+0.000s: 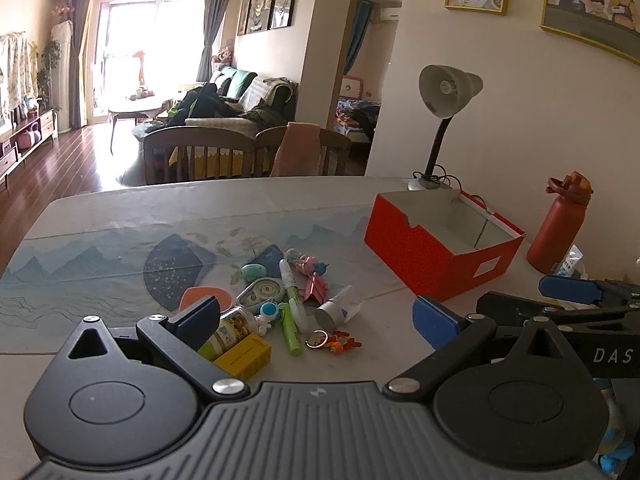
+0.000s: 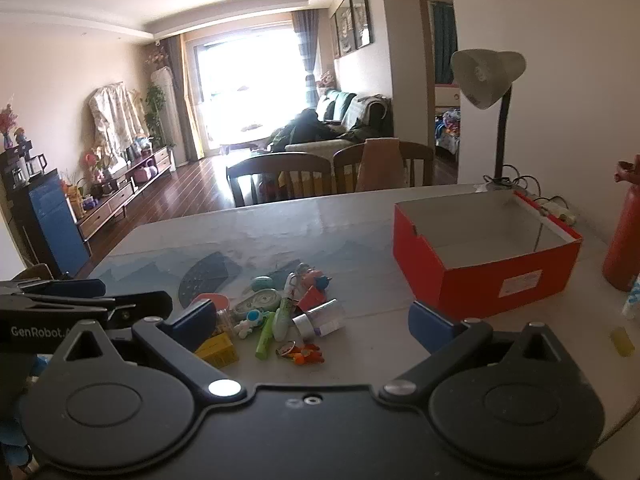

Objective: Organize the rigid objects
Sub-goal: 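Grasp the green-capped supplement bottle with the left gripper while the right grasps the clear vial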

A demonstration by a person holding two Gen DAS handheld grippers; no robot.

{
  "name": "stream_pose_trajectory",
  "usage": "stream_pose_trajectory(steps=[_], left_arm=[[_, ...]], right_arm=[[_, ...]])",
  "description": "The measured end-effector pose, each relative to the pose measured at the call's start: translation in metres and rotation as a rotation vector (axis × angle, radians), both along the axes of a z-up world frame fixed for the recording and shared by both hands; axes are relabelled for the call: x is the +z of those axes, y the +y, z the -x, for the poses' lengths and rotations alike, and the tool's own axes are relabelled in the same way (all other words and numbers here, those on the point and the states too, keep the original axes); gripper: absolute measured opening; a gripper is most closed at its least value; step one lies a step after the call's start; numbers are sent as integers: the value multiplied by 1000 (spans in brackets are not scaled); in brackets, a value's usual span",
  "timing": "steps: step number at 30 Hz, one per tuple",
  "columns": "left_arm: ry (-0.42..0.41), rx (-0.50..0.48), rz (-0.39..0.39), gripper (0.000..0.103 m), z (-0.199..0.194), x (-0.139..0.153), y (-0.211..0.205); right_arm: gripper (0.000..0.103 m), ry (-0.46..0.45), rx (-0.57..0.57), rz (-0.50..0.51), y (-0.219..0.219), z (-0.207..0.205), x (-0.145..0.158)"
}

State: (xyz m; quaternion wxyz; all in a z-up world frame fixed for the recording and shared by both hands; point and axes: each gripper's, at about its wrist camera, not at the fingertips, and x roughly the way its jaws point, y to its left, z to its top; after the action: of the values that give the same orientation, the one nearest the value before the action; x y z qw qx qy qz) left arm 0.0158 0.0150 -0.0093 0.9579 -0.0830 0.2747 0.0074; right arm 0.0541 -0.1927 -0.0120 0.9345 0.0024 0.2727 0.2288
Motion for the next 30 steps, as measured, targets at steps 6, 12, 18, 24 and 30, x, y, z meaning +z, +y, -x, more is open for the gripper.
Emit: stream_pose_trajectory(steps=[6,12,18,24,30], left_arm=[[26,49,8,103,-17,-9,12],[52,114,-4,103,-35,-22,26],[132,175,17,103,-58,-43,39],[200,243,28,103,-85,-66,50],[288,313,34,103,-117,-92,54]], right_arm=[[101,40,56,-13,5,-28,-10],[101,69,132,16,10,-55,-22],[100,89,185,68,19,-82,-40],[97,108,239,121,30,-113,-62],[96,127,308,183,46,-139,-87]])
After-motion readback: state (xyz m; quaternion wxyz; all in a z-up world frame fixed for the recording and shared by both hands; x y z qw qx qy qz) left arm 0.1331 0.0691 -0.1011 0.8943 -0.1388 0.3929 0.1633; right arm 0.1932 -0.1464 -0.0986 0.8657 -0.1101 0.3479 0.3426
